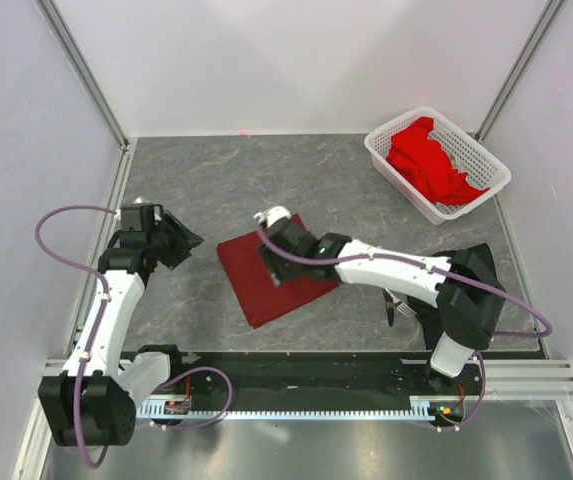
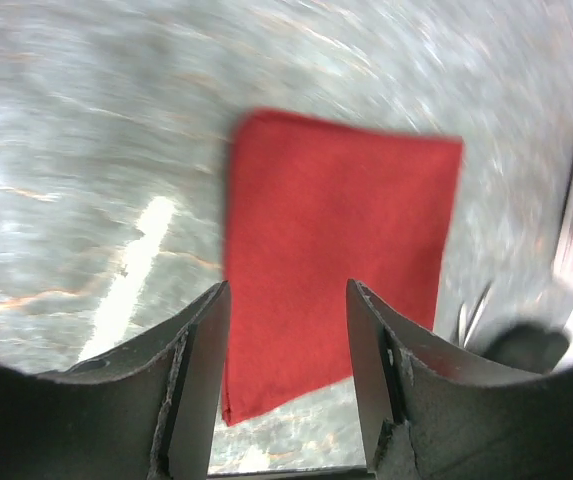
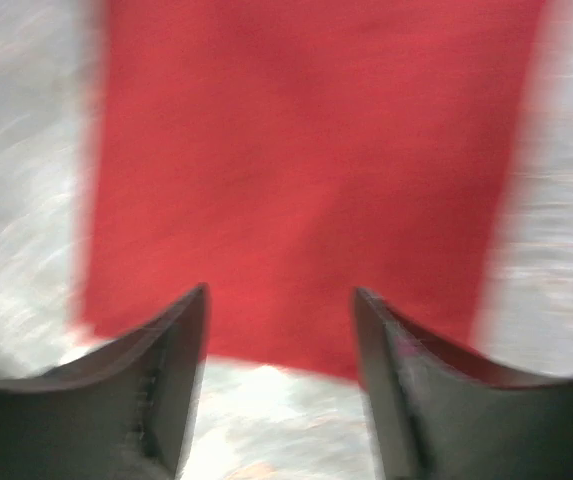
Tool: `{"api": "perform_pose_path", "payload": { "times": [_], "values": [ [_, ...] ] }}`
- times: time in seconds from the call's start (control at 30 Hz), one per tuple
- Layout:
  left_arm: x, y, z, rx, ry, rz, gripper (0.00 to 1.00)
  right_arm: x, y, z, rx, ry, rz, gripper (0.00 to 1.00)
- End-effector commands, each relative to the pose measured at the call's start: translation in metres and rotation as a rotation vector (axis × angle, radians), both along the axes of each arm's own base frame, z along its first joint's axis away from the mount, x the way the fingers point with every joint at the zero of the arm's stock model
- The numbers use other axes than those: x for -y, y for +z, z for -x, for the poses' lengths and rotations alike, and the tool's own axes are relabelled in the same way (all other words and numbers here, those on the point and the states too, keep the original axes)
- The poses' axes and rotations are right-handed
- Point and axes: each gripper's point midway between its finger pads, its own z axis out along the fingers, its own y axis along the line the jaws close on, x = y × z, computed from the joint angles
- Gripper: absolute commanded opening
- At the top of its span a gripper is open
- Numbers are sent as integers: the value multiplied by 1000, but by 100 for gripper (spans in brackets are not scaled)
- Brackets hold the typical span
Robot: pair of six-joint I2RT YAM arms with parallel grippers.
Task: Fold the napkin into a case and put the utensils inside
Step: Fold the lower triangle-folded napkin at the center of the board.
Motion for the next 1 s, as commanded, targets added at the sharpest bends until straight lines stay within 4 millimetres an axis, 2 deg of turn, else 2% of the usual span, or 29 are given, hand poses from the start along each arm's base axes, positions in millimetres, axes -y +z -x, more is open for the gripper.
{"api": "perform_pose_path", "payload": {
  "times": [0.0, 0.07, 0.1, 0.17, 0.2, 0.27, 0.43, 0.67, 0.8, 0.97],
  "values": [
    [-25, -10, -2, -77, 77, 89, 58, -48, -13, 54, -58, 131, 7, 61],
    [-24, -16, -3, -99, 62, 139, 57, -71, -16, 72, -69, 196, 0, 55],
    [-29, -17, -4, -100, 75, 154, 57, -77, -27, 77, -83, 214, 23, 54],
    [-29, -18, -4, -102, 55, 179, 56, -91, -30, 91, -84, 256, 28, 55],
    [-33, -19, -5, -104, 66, 179, 56, -93, -38, 94, -89, 265, 43, 56],
    [-37, -22, -4, -108, 72, 165, 56, -100, -40, 100, -94, 285, 44, 59],
    [-41, -23, -3, -104, 85, 154, 56, -106, -54, 108, -112, 310, 67, 62],
    [-42, -30, -3, -116, 79, 147, 56, -111, -63, 117, -120, 334, 86, 60],
    [-43, -32, -2, -120, 79, 145, 56, -109, -71, 121, -131, 333, 101, 56],
    [-45, -33, -2, -118, 81, 142, 55, -101, -86, 125, -139, 322, 141, 58]
  ]
}}
